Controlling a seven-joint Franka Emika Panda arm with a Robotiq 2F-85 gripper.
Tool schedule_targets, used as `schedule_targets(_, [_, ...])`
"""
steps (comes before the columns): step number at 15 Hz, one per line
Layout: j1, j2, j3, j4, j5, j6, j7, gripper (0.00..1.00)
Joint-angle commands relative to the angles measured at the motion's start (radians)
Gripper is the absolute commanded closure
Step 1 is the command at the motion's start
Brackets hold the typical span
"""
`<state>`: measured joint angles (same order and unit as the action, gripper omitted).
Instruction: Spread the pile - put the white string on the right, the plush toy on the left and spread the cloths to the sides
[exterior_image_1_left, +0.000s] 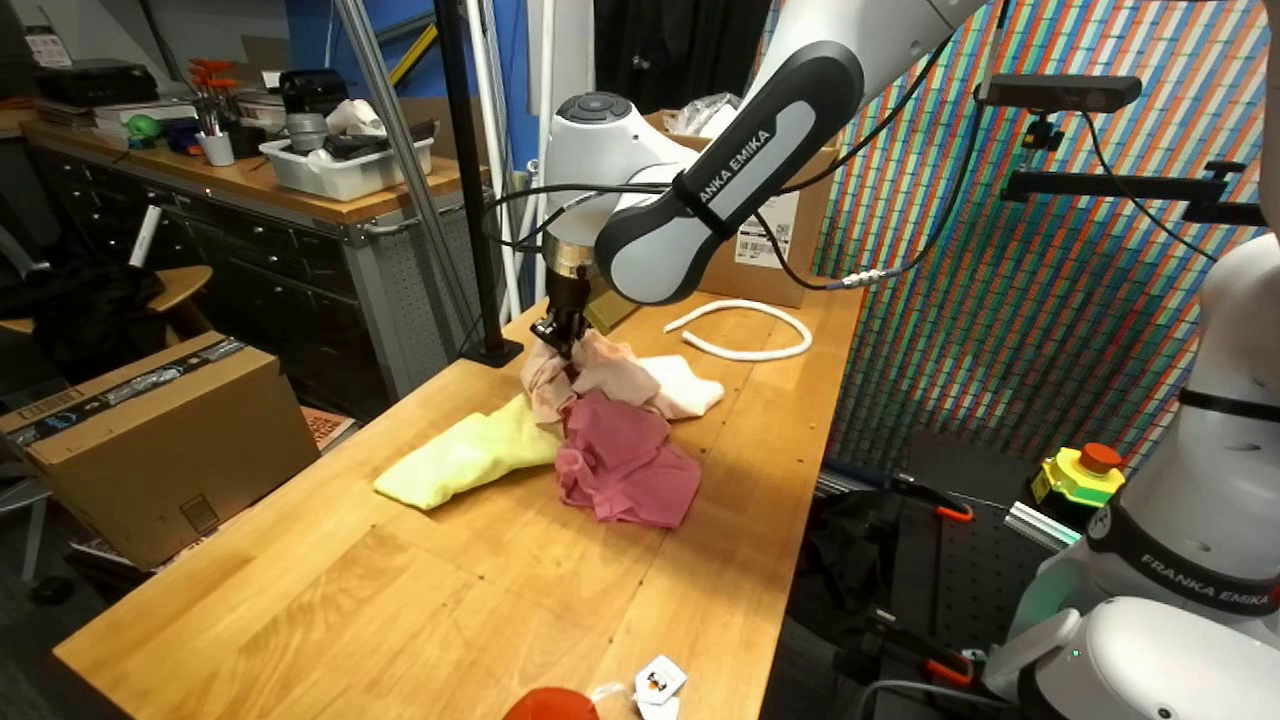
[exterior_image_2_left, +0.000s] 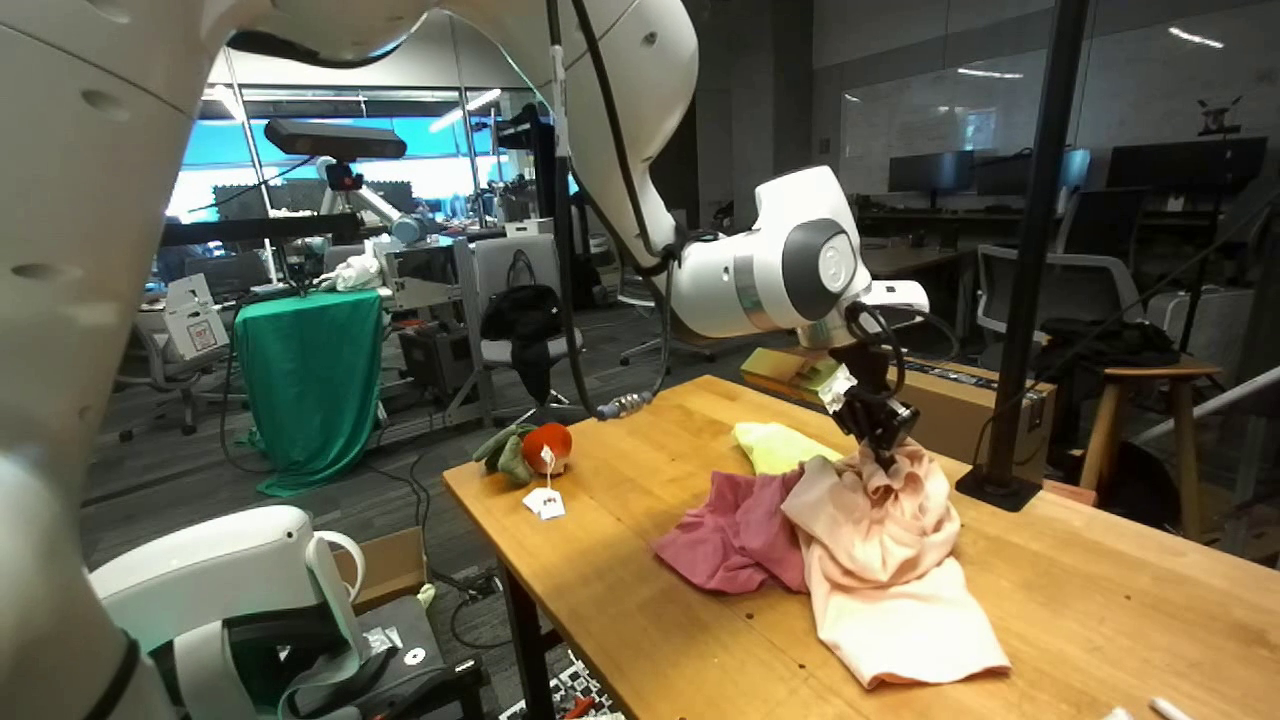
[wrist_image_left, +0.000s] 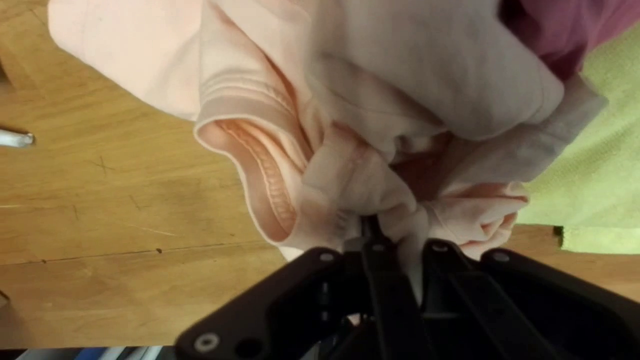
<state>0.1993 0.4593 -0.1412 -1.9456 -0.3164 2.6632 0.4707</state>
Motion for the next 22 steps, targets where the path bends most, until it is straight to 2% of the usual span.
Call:
schedule_targets(1, [0.056,-0.058,-0.072,-0.04,-0.058,0.066,0.093,0.91])
schedule_targets(4, [0.104,-0.087,-0.146,-0.051,-0.143,0.103,0.2,0.91])
schedule_targets(13, [0.237,-0.167,-0.359,-0.043,-0.55,0.122,0.647,0.91])
schedule_targets(18, [0.287,-0.168,-0.433,-0.006,-0.775,0.108,0.894,0.91])
schedule_targets(22, [0.28,-0.147,-0.447,0.027,-0.853,0.12,1.016,0.91])
